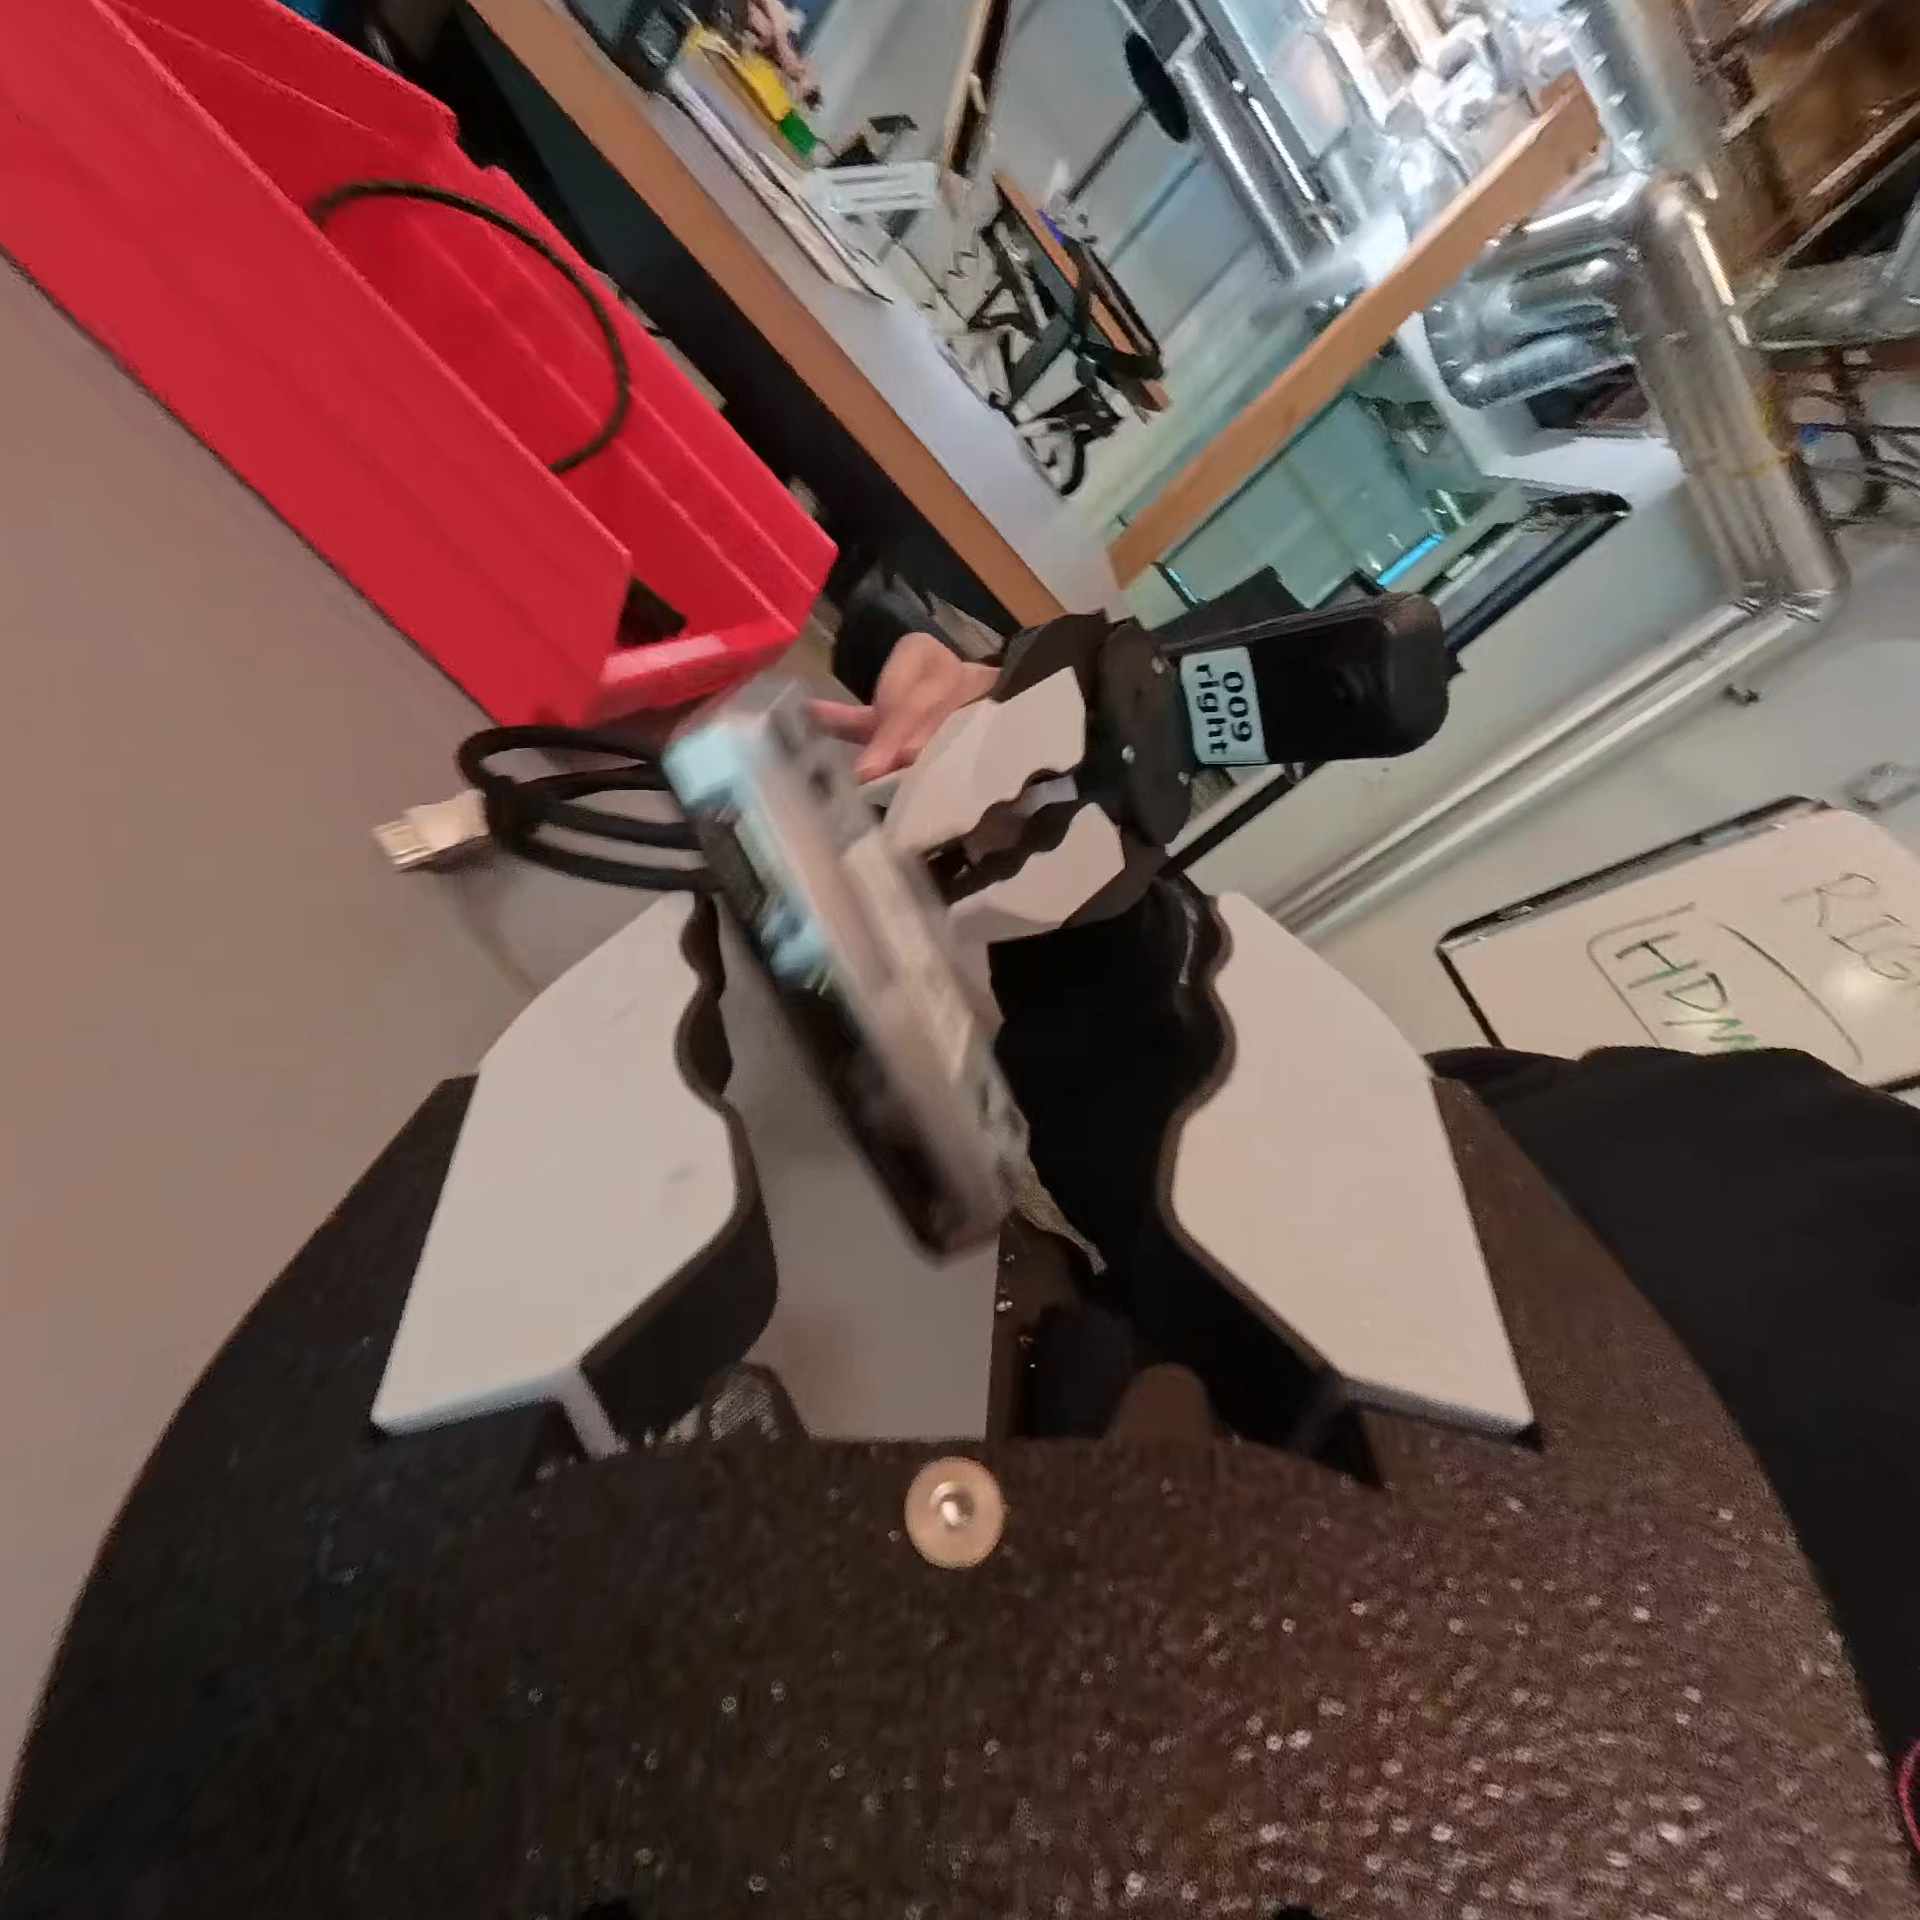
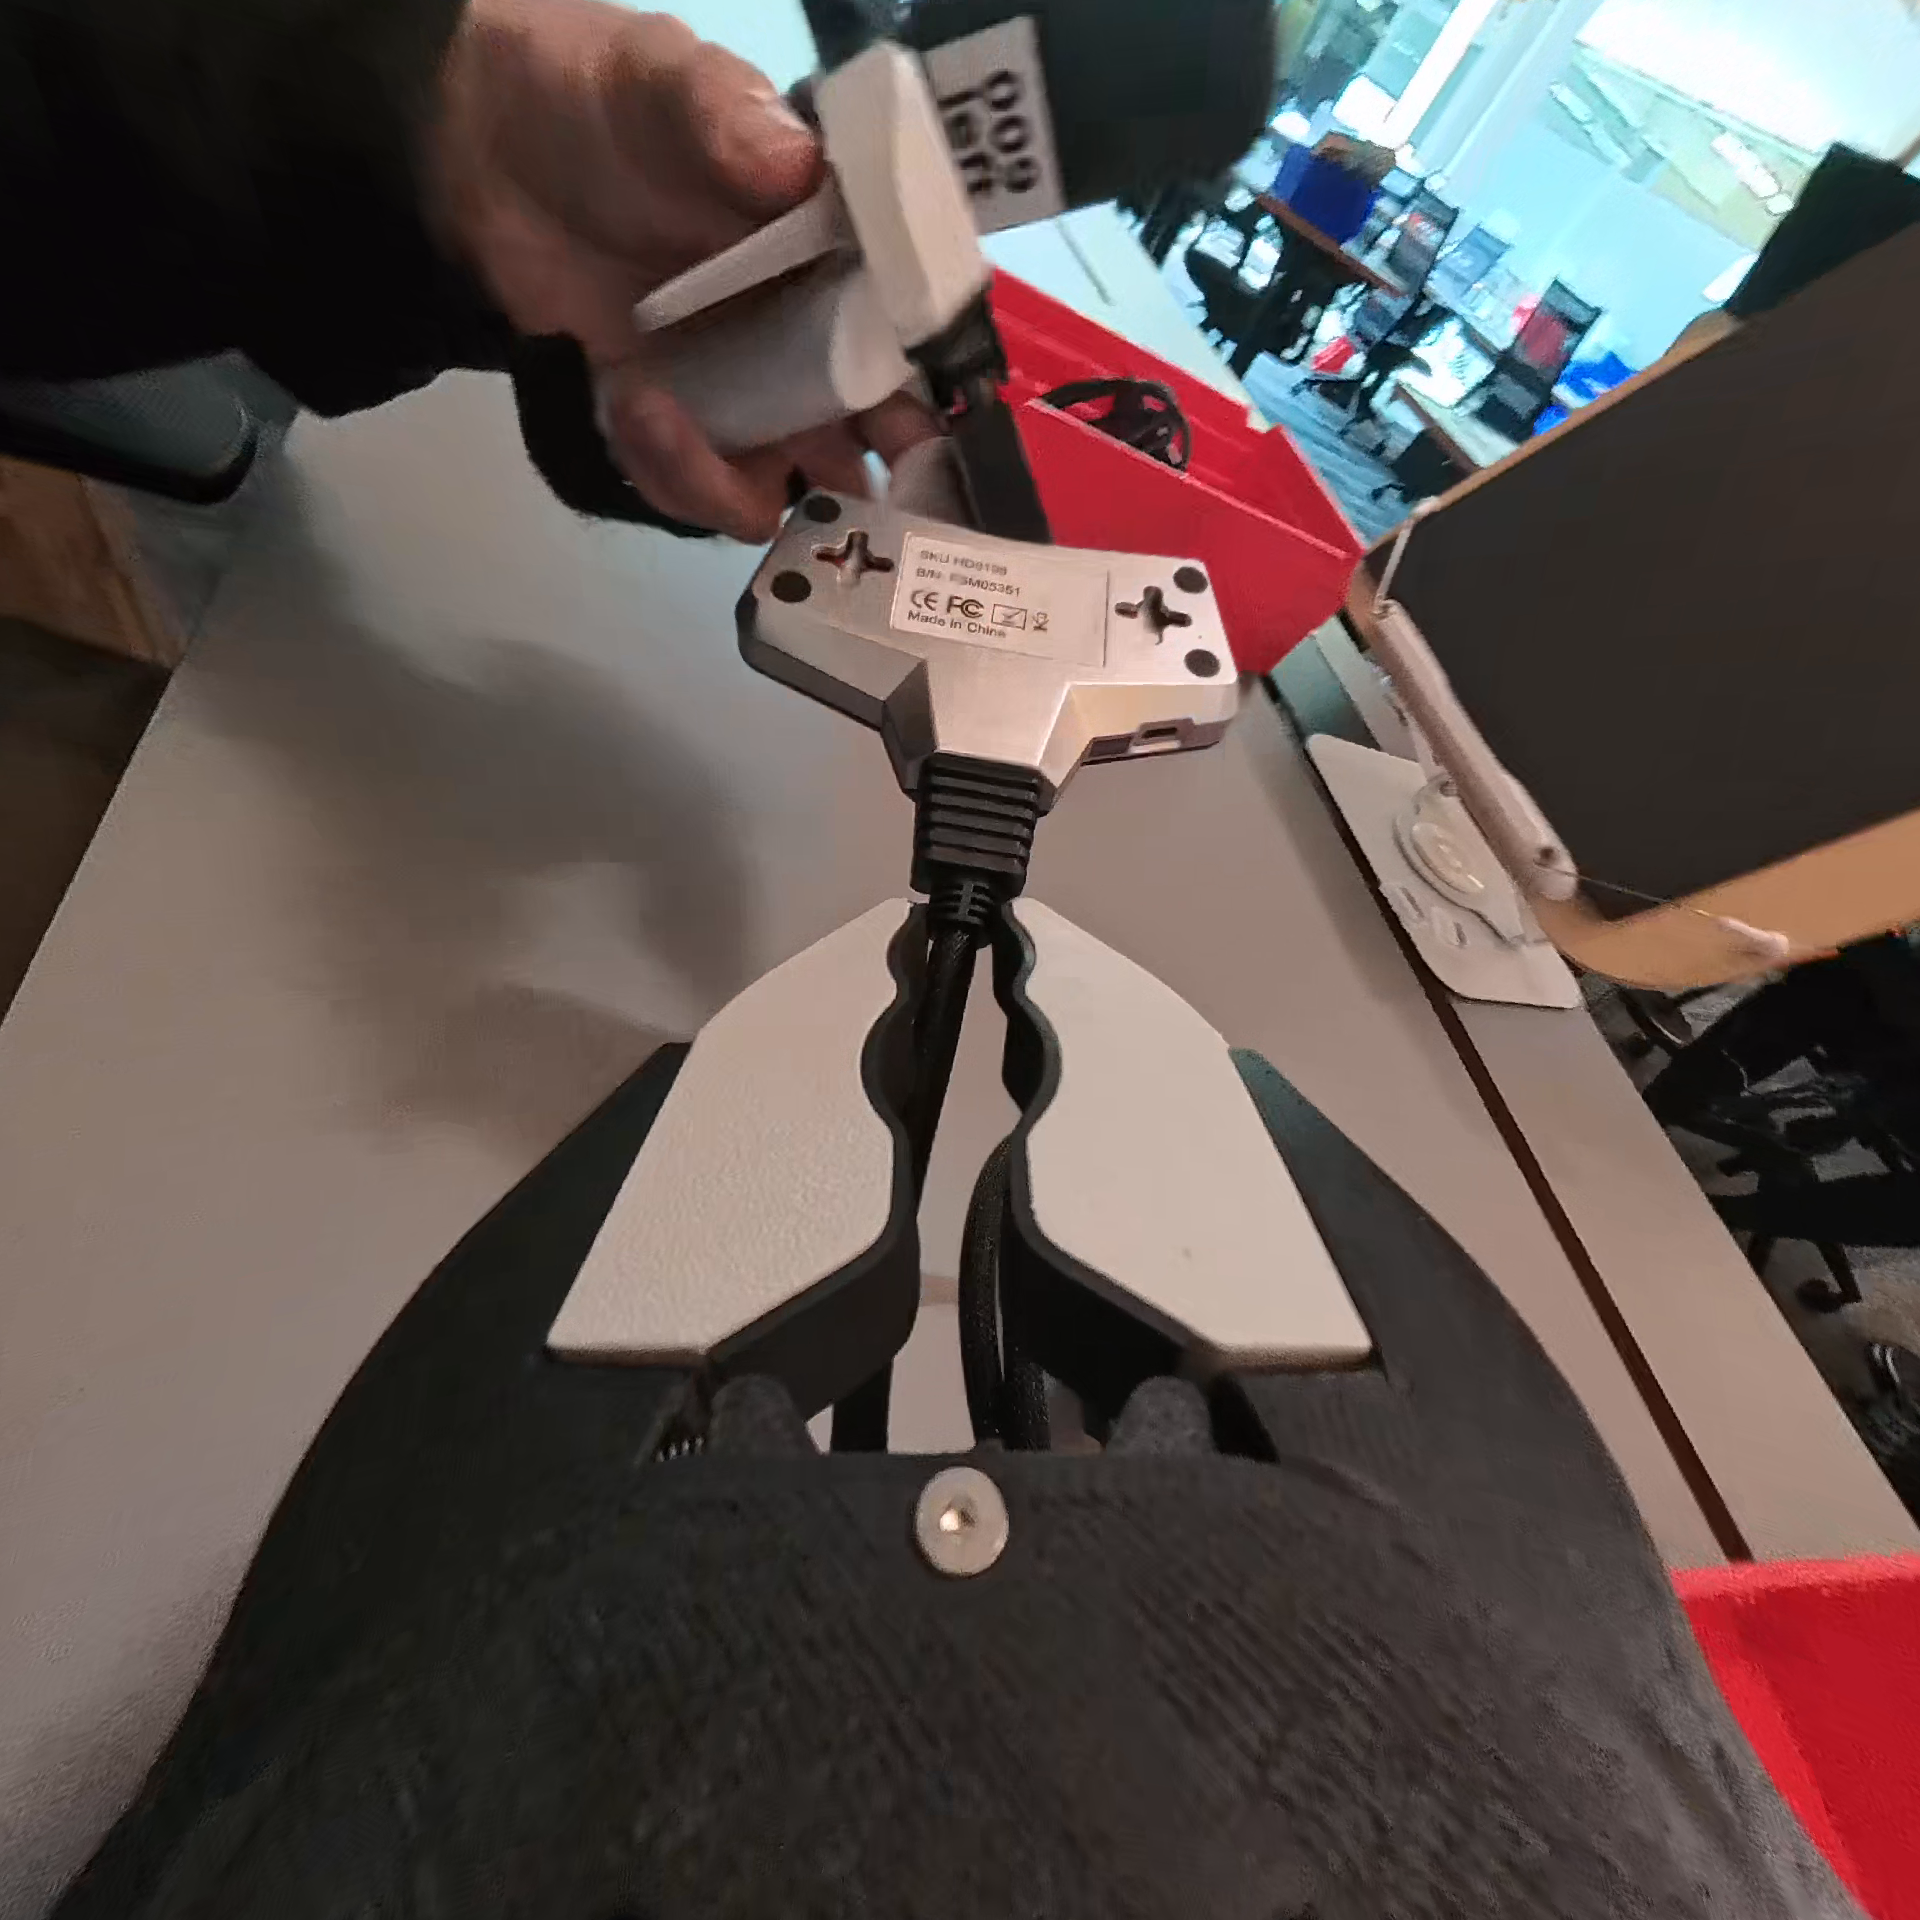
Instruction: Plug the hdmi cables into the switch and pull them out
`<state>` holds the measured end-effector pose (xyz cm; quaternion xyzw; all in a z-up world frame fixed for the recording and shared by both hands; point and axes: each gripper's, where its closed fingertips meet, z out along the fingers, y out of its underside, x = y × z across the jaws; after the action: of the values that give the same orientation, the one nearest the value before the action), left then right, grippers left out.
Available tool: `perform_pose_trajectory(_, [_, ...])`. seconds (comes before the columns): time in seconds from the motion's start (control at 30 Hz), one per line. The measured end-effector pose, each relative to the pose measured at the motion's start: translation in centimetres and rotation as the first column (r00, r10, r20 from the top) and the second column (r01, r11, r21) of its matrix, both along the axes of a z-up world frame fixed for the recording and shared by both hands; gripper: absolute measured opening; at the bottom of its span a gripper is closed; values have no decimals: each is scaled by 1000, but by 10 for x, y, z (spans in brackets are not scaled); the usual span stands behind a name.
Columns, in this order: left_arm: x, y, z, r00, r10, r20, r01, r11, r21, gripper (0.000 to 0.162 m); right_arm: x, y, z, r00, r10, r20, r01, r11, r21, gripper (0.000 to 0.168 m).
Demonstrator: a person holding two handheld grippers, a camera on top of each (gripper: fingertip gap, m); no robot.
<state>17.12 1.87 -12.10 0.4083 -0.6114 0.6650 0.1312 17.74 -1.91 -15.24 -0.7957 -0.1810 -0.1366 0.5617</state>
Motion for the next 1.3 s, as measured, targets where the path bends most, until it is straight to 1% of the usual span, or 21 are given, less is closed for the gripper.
perform_pose_trajectory(0.03, [1, -6, -2, 1000, -11, -10, 11, 1000, -2, 62, -2, 2, -4, 1000, 6, 15, -6, 1000, -21, 12])
perform_pose_trajectory(0.07, [5, -7, -7, 1000, 6, -20, -6, 1000, 8, 54, -3, 4, -5, 1000, 6, 28, -5, 1000, -19, 12])
perform_pose_trajectory(0.1, [10, -5, -10, 999, 34, -14, -34, 999, 6, 23, -4, 4, -1, 1000, 9, 11, -9, 1000, 13, 12])
perform_pose_trajectory(0.17, [12, -7, -10, 999, 14, -50, -18, 996, -92, 22, -4, 0, 5, 998, 24, -59, -21, 998, 64, 12])
perform_pose_trajectory(0.2, [13, -8, -15, 997, 11, -81, -21, 993, -118, 22, -3, -2, 1, 996, 26, -80, -22, 998, 52, 12])
perform_pose_trajectory(0.27, [16, -12, -25, 996, 22, -91, -34, 991, -126, 21, 1, -6, -10, 998, 17, -67, -16, 1000, 15, 12])
perform_pose_trajectory(0.33, [18, -14, -26, 991, 12, -136, -41, 977, -211, 20, 1, -8, -9, 997, 38, -61, -35, 998, 53, 12])
perform_pose_trajectory(0.4, [21, -15, -27, 987, 7, -162, -51, 963, -266, 20, 2, -10, -9, 994, 46, -97, -39, 996, 74, 13])
perform_pose_trajectory(0.43, [22, -15, -28, 985, 10, -172, -59, 957, -284, 20, 5, -10, -9, 994, 36, -105, -27, 997, 78, 17])
perform_pose_trajectory(0.5, [24, -16, -26, 980, 3, -200, -73, 936, -343, 21, 10, -10, -3, 994, 16, -105, -1, 990, 143, 28])
perform_pose_trajectory(0.6, [27, -15, -24, 973, 6, -229, -103, 904, -416, 21, 12, -10, 1, 991, 18, -135, 8, 981, 192, 29])
perform_pose_trajectory(0.7, [30, -15, -27, 969, 30, -246, -137, 891, -433, 21, 15, -11, -1, 989, 19, -148, 13, 978, 209, 30])
perform_pose_trajectory(0.8, [36, -8, -29, 962, 75, -262, -192, 870, -454, 21, 12, -15, -5, 992, 25, -124, -5, 987, 159, 43])
perform_pose_trajectory(0.87, [38, -4, -28, 961, 98, -260, -212, 863, -459, 21, 5, -15, 0, 992, 49, -118, -28, 985, 169, 44])
perform_pose_trajectory(0.93, [38, -6, -30, 961, 93, -261, -206, 870, -448, 21, 10, -9, 4, 996, 1, -85, 15, 981, 194, 44])
perform_pose_trajectory(0.97, [36, -10, -30, 962, 70, -266, -189, 870, -455, 21, 11, -5, 1, 997, -11, -74, 25, 982, 189, 44])
perform_pose_trajectory(1.0, [34, -15, -28, 961, 53, -271, -180, 863, -471, 21, 11, -3, -3, 998, -10, -68, 22, 985, 173, 40])
perform_pose_trajectory(1.03, [33, -17, -27, 960, 47, -275, -180, 857, -483, 20, 12, -1, -6, 998, -21, -52, 29, 986, 164, 32])
perform_pose_trajectory(1.07, [33, -18, -27, 962, 46, -268, -175, 858, -483, 20, 16, -1, -4, 998, -48, -36, 54, 982, 182, 30])
perform_pose_trajectory(1.2, [30, -19, -30, 965, 30, -262, -157, 863, -479, 21, 13, -3, -5, 997, -15, -76, 28, 984, 174, 23])
perform_pose_trajectory(1.3, [29, -20, -30, 968, 26, -248, -144, 872, -468, 21, 9, -4, -6, 992, 28, -120, -6, 983, 183, 26])
